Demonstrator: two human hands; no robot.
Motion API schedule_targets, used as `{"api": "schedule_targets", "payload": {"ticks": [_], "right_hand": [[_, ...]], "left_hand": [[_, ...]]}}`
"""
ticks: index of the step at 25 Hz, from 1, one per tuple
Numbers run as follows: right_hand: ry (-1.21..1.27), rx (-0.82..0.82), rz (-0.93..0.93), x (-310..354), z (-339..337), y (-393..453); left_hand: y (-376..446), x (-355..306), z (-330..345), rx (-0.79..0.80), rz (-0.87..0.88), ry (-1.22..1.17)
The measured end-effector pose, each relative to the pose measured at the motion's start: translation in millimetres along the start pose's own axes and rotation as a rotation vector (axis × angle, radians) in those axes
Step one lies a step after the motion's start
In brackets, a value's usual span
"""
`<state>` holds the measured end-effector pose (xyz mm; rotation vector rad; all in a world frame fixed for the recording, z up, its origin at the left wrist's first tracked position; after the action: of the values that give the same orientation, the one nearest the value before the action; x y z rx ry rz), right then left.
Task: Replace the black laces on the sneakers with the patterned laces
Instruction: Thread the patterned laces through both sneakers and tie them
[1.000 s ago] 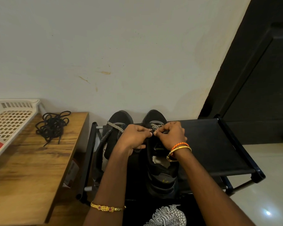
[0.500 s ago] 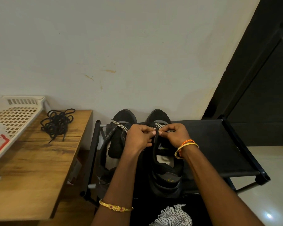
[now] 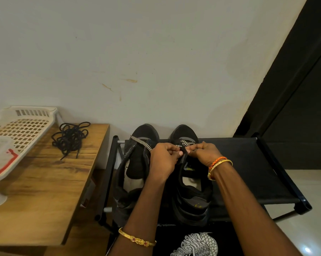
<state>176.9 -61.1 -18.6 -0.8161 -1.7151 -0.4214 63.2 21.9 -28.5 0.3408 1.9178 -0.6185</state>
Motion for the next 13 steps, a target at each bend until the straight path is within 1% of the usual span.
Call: {"api": "schedule_targets", "payload": {"ticks": [2,5,9,13], "right_hand": [[0.017,0.016,0.012,1.6,0.3,0.4],[0.014,-0.023,0.008,0.3,1.5,0.1],[-0.108,-0.079,-0.044,-5.3,3.7,6.1],[-0.24,-0.092,-0.008,-2.8,5.3,4.3]], "left_hand": [[-1.7,-1.7,0.3,-0.045,0.027,0.041],[-1.2,-3.2,0.9,-0.039,0.05,0.042],[-1.0,-5.7,-0.8,-0.02,0.109,0.039],[0.7,-5.8,-3.5,-0.007,0.125,0.038]]}}
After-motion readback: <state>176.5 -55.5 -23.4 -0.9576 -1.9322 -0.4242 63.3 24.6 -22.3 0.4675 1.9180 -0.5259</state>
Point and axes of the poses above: each hand's wrist, its own y-axis towards the middle knuckle, its own z-axis out of the palm, x = y × z, the point moved 4 cm from there along y, towards the middle knuckle, and after that the axes turned 12 degrees about -z, right-handed, at the moved point
